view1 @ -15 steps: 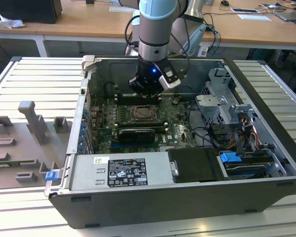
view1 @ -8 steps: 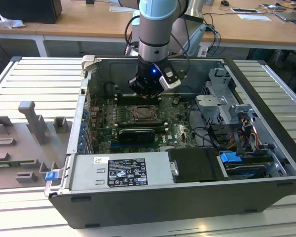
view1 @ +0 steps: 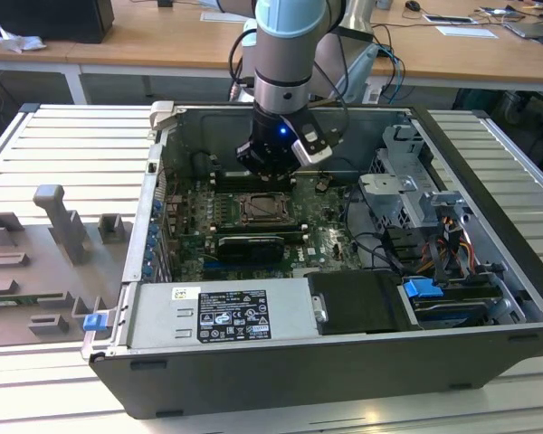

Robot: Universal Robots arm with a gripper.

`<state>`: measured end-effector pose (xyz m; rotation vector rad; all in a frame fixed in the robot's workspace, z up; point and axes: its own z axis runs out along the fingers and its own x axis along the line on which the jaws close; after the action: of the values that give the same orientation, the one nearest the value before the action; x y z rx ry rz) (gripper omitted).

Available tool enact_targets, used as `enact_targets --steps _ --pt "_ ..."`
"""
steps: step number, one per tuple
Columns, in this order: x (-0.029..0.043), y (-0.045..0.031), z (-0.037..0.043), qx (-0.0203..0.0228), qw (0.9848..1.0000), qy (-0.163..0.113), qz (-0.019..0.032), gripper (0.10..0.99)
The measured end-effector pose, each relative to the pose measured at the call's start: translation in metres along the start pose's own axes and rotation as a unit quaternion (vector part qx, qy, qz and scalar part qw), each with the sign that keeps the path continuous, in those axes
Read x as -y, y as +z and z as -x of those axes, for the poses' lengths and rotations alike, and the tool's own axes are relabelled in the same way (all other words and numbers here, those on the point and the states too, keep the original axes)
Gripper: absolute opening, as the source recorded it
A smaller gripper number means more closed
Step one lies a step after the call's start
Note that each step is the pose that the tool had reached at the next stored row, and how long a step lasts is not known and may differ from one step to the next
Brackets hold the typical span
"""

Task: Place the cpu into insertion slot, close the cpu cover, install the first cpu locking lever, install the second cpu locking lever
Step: 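Install the second cpu locking lever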

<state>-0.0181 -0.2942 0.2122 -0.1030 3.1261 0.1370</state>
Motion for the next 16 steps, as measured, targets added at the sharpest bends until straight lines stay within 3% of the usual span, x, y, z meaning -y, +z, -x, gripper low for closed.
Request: enact_targets --steps 10,15,16 --pt "0.0051 -0.0015 -0.0003 -0.0001 1.0 0.0 -0.0001 0.106" --pt "0.0043 -0.0103 -0.0003 0.0 1.0 0.0 0.0 0.106" --pt "0.0037 -0.017 -0.0002 0.0 1.0 0.0 0.0 0.106"
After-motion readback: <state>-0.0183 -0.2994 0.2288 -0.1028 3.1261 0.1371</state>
